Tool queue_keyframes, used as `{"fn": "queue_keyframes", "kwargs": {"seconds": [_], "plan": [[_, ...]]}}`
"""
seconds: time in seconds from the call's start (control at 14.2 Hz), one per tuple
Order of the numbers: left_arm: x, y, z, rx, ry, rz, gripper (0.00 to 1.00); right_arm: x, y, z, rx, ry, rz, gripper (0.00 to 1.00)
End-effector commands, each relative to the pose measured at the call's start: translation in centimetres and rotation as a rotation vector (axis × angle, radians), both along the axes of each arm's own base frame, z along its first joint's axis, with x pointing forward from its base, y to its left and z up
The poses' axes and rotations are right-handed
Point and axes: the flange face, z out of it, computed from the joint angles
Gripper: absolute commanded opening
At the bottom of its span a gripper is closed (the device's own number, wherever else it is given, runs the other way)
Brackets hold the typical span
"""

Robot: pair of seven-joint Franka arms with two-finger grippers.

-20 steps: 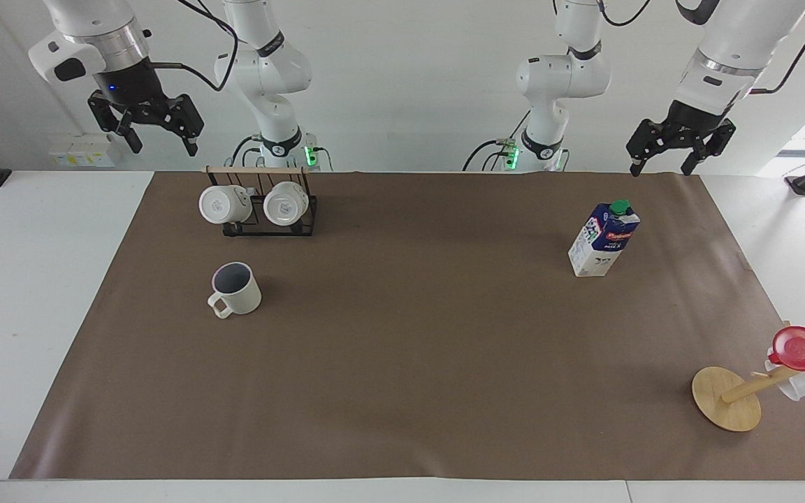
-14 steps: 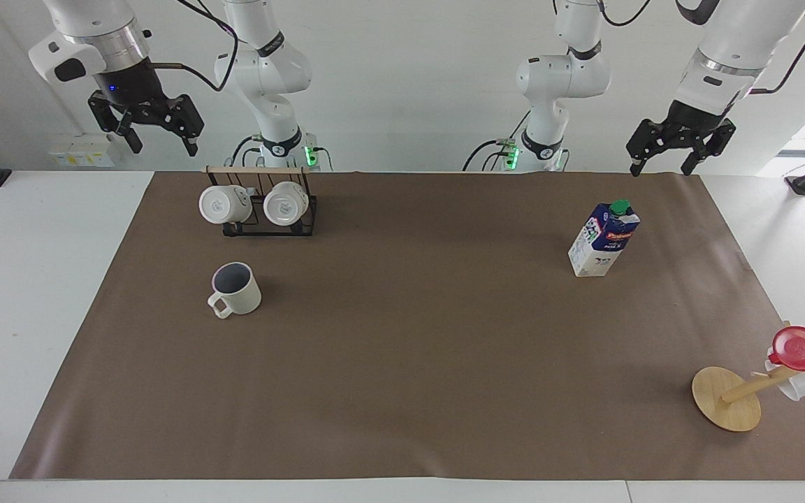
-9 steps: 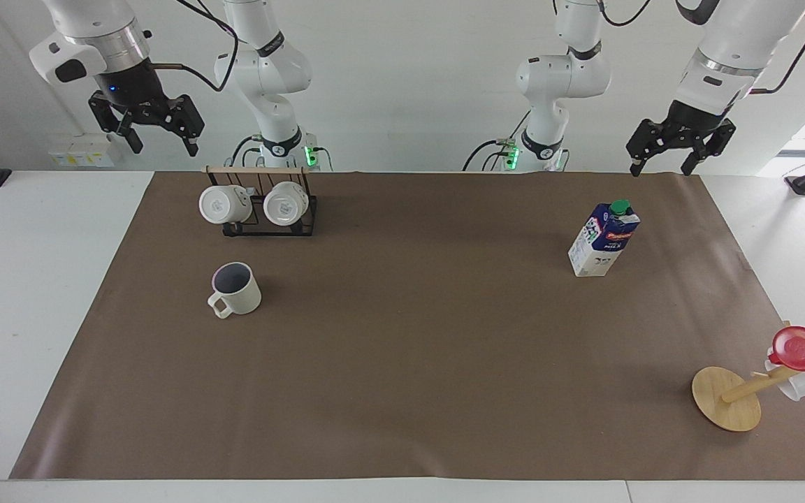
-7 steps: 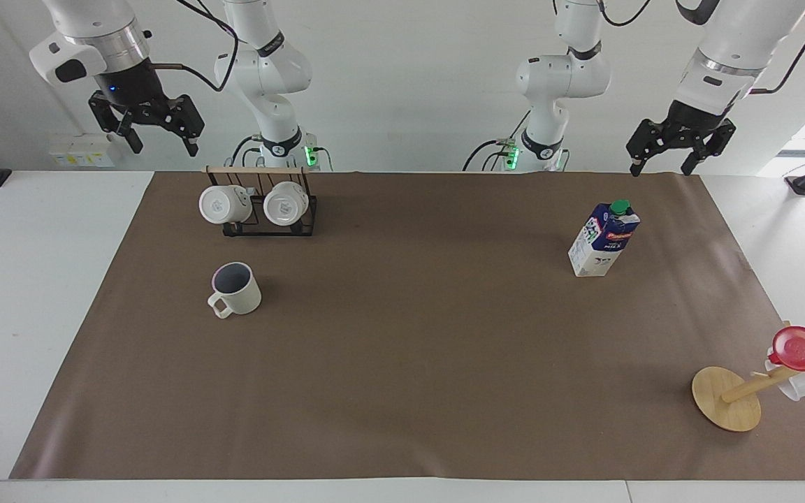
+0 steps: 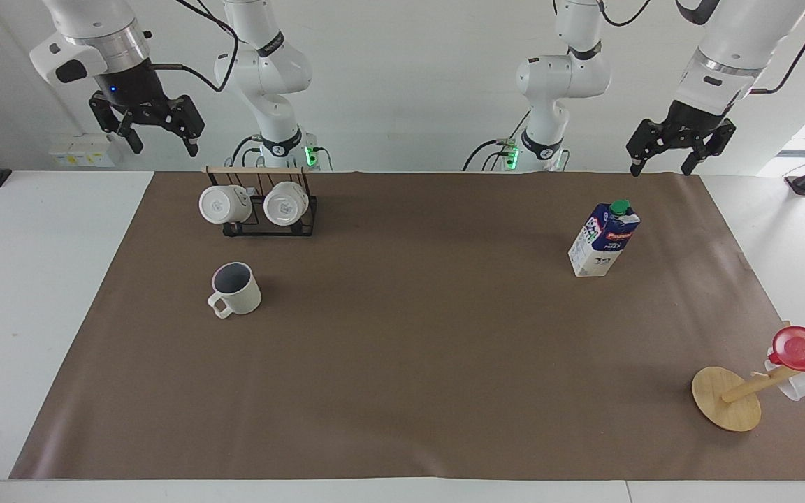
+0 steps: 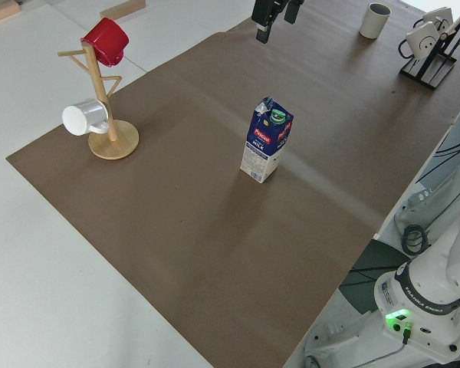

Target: Place cup and milk on table

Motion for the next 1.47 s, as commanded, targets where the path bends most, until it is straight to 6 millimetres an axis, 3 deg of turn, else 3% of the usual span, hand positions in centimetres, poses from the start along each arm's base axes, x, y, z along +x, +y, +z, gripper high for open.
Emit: {"fn": "queue_keyframes", "kwargs": {"seconds": [0.0, 1.4], "plan": [[-0.27, 0.27, 0.44, -0.015, 0.005, 0.01, 1.0, -0.71, -0.08, -0.07, 0.008, 0.001, 0.006, 1.0], [-0.25, 0.27, 0.46, -0.015, 0.003, 0.012, 1.0, -0.33, 0.02, 0.05, 0.008, -0.016, 0.008, 1.0]]}}
